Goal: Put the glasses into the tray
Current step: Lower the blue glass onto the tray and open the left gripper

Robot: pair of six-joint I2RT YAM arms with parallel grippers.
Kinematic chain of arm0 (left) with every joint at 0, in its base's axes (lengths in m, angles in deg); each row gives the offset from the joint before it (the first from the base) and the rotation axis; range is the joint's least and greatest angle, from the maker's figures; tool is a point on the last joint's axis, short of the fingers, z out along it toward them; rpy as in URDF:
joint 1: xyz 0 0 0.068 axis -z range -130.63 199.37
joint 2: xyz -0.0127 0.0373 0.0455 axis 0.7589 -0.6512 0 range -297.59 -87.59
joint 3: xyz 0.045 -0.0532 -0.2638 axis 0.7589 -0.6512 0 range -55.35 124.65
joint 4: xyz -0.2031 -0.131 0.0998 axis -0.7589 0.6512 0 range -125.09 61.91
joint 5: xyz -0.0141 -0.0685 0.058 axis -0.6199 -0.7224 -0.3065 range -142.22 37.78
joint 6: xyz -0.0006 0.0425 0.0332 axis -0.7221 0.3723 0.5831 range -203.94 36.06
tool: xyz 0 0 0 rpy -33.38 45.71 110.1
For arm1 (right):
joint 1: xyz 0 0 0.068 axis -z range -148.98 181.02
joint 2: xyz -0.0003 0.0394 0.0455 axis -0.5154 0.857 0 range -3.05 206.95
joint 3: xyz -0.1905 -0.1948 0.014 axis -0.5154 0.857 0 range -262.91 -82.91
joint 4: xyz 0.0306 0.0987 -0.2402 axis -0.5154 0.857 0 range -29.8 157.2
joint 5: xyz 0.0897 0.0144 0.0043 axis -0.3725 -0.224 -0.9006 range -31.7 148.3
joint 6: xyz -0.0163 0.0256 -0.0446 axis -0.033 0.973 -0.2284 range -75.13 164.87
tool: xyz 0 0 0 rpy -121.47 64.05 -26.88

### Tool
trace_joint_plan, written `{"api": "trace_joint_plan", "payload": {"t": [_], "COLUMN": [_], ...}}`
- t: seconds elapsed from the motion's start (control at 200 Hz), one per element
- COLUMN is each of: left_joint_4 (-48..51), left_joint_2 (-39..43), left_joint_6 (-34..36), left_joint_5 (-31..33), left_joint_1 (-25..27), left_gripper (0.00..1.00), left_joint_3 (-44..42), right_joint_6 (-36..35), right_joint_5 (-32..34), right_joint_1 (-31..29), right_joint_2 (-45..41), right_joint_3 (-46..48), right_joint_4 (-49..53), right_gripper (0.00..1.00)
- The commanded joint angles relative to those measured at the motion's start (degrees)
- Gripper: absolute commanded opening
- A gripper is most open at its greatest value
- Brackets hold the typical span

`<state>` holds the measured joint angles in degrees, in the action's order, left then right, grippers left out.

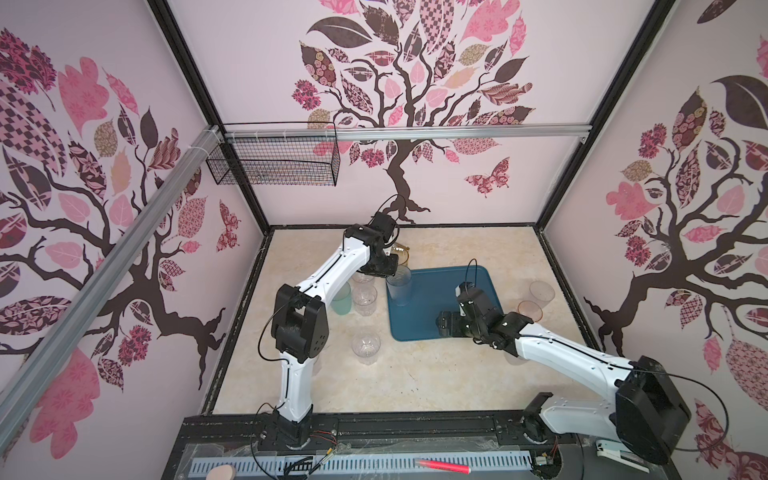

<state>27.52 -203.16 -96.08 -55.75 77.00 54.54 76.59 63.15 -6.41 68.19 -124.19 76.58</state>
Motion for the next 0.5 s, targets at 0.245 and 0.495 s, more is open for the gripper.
{"api": "trace_joint_plan", "payload": {"t": [0.245,0.495], "left_joint_4": [3.1,3.5], "left_joint_2": [2.5,1.1], "left_joint_6": [0.8,1.7], "left_joint_5": [1.4,0.9], "left_joint_1": [0.2,0.3], "left_gripper": [0.02,0.01], "left_joint_3": [3.1,2.5], "right_joint_6": [0.5,1.0], "right_joint_5": [-0.2,-0.5], "right_joint_1": [-0.2,-0.2], "right_joint_2": [0.1,0.5], "right_joint_3": [0.2,0.2], "right_joint_4": [-0.6,-1.4], "right_gripper": [0.98,0.98]}}
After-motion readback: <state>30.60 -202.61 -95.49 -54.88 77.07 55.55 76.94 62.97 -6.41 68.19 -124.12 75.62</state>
